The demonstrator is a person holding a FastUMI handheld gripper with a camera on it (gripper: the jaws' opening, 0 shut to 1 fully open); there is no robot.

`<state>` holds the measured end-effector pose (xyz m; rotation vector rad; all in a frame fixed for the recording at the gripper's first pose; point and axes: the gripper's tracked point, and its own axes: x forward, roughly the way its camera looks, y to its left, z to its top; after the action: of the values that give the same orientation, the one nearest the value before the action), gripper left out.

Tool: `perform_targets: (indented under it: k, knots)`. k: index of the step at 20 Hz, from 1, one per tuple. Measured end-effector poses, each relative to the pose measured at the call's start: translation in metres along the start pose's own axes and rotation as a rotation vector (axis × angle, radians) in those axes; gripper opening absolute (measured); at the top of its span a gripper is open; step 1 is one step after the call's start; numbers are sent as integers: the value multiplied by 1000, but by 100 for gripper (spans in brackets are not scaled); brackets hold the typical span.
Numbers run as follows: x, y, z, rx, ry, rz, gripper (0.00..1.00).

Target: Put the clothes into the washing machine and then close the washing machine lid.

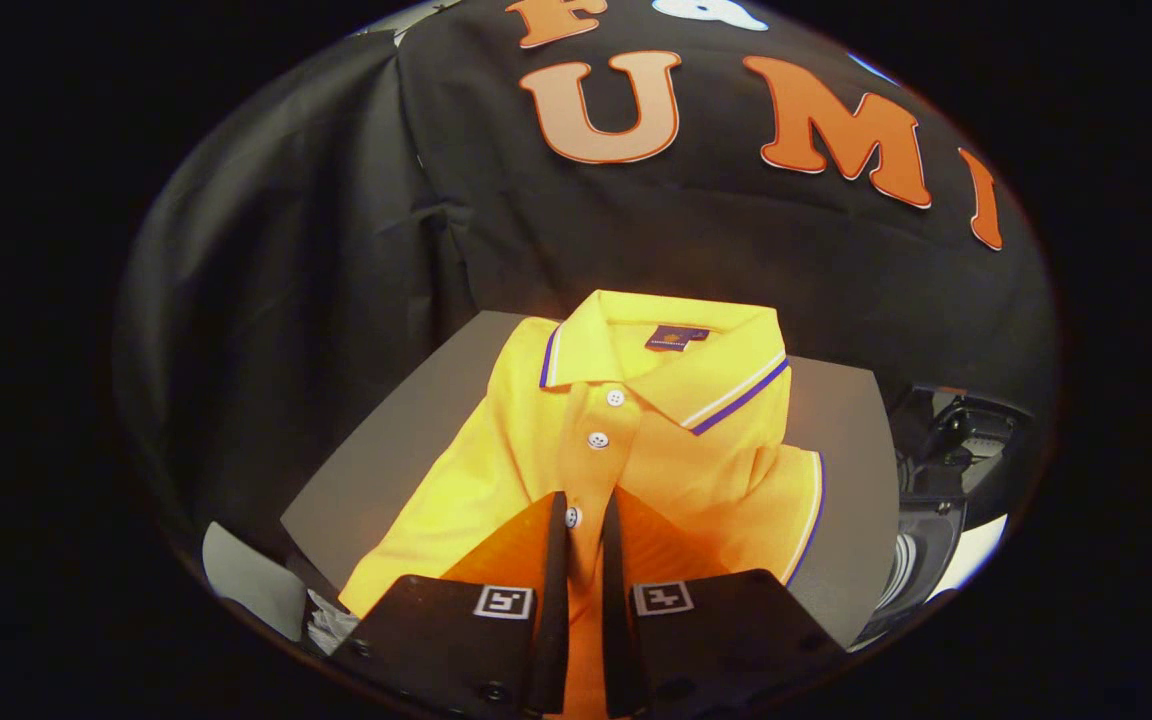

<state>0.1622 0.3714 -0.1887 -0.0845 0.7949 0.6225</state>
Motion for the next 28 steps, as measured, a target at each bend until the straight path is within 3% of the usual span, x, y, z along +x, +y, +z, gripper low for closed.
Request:
perform_targets:
  k: [2,7,11,16,23,28]
  knots:
    - [2,3,2,20,-44,22,9]
    - [-2,4,15,-43,-276,-12,8]
    - [-27,6,53,53,-479,71,8]
    - [-89,2,90,92,-656,89,8]
    - [-186,-14,108,61,-794,-62,8]
    - [-243,-59,102,94,-860,-205,8]
